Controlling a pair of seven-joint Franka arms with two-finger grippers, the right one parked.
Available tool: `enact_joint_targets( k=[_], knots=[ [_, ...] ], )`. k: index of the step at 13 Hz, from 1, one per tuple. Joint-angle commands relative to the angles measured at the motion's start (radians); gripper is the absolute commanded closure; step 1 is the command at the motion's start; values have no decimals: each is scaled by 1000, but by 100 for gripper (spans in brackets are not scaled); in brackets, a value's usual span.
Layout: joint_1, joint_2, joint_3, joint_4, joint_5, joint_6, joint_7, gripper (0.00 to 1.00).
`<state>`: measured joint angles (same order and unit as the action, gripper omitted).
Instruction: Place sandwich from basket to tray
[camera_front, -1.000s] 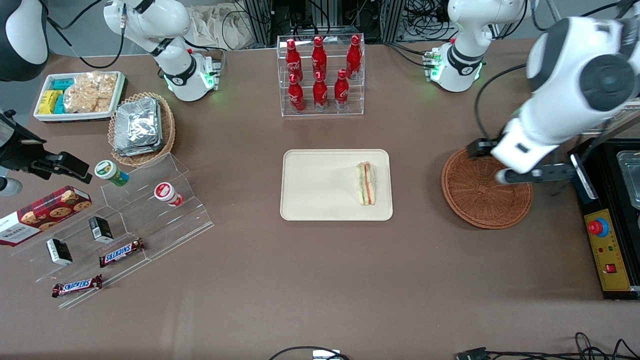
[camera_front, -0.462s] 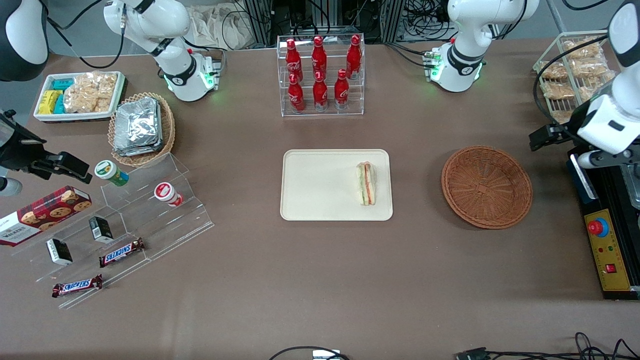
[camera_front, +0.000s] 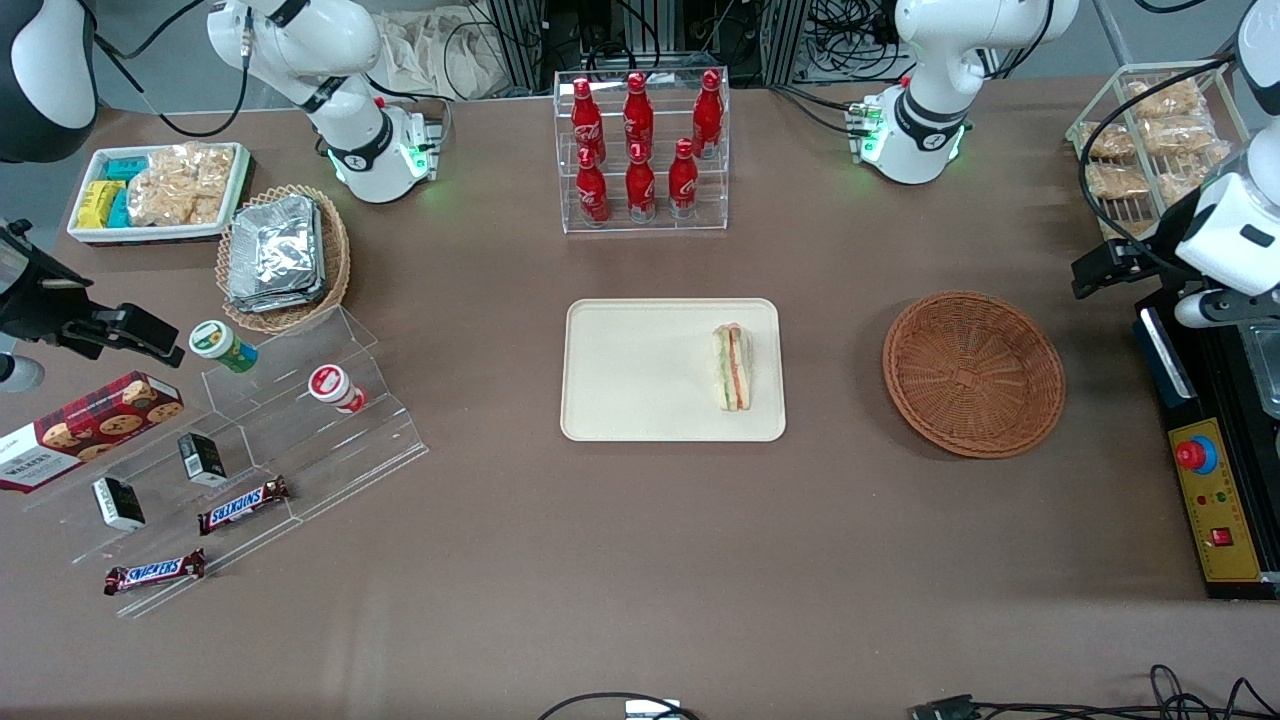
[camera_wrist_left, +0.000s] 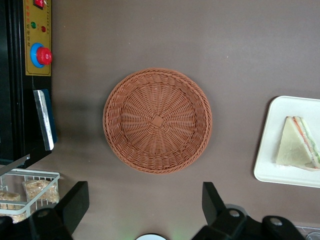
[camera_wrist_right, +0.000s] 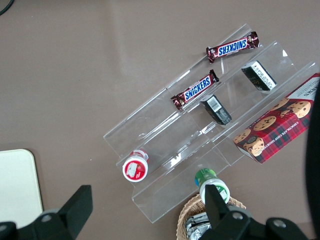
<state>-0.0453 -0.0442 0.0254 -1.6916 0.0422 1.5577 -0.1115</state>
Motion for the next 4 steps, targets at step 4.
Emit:
enact_joint_targets(
  k=[4],
  knots=[
    [-5, 1, 4, 24, -18, -22, 12, 0]
  ],
)
